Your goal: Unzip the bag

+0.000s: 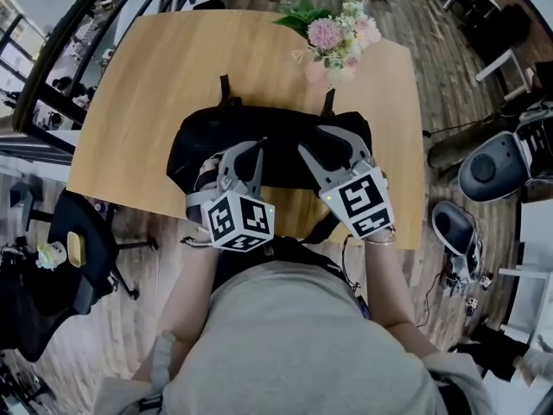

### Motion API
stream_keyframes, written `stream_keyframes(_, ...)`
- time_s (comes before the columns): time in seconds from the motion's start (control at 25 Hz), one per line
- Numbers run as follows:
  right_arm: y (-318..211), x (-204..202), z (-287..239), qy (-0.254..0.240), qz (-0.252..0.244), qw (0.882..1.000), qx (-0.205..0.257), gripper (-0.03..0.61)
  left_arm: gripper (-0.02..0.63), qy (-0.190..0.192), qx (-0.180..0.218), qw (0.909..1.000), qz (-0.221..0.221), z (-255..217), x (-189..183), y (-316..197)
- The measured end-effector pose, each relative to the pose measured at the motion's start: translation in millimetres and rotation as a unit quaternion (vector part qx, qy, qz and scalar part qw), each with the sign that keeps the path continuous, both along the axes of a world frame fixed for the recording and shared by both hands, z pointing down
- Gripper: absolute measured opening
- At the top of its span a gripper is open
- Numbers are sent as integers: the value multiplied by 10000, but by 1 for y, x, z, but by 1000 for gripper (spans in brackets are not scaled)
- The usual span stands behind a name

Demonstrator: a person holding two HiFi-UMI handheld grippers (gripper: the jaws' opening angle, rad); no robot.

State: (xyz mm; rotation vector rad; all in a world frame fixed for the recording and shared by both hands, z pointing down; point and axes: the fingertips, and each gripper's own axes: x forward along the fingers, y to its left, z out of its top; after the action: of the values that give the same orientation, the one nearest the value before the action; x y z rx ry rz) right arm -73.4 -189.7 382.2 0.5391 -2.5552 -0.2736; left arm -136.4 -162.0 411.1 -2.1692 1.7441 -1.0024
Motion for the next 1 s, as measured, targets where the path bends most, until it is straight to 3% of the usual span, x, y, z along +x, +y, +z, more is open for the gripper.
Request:
stream_keyframes(0.24, 6, -32, 25, 914, -558, 9942, 111, 146, 18, 19, -14, 9998, 204, 0, 0, 1)
stream_keyframes(0.84, 8, -50, 47, 1970, -1530, 9684, -41, 145, 18, -183, 56, 9988, 458, 0, -3, 4)
stream_keyframes(0.92, 11, -50, 50, 2025, -1623, 9657, -73, 85, 18, -203, 69, 9987, 456, 1, -3, 4)
stream_keyframes(1.0, 15, -50, 52, 2070, -1686, 9637, -13, 65, 18, -222, 65, 9987, 452, 2, -4, 5)
